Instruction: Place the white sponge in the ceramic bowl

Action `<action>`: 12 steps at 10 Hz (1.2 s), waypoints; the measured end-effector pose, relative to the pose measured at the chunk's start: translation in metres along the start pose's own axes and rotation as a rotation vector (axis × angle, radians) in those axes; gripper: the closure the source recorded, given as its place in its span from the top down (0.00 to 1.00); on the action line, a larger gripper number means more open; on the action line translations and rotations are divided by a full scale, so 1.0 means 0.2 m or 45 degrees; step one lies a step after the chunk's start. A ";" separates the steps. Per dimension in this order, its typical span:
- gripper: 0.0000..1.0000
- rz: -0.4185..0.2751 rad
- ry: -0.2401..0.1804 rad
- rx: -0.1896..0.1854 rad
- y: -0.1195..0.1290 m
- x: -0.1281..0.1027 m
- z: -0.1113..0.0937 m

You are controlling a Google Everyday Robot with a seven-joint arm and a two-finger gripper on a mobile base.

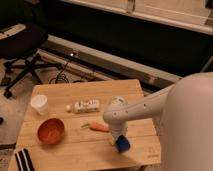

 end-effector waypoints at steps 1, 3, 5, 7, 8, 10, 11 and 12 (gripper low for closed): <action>0.09 0.008 0.010 0.000 0.02 -0.02 -0.05; 0.00 0.002 0.020 0.010 0.09 -0.09 -0.19; 0.00 -0.058 0.010 0.046 0.22 -0.23 -0.42; 0.00 -0.167 -0.033 0.084 0.42 -0.39 -0.65; 0.00 -0.247 -0.055 0.106 0.56 -0.49 -0.75; 0.00 -0.362 -0.080 0.133 0.77 -0.64 -0.85; 0.00 -0.421 -0.093 0.138 0.88 -0.71 -0.88; 0.01 -0.471 -0.103 0.133 0.98 -0.76 -0.89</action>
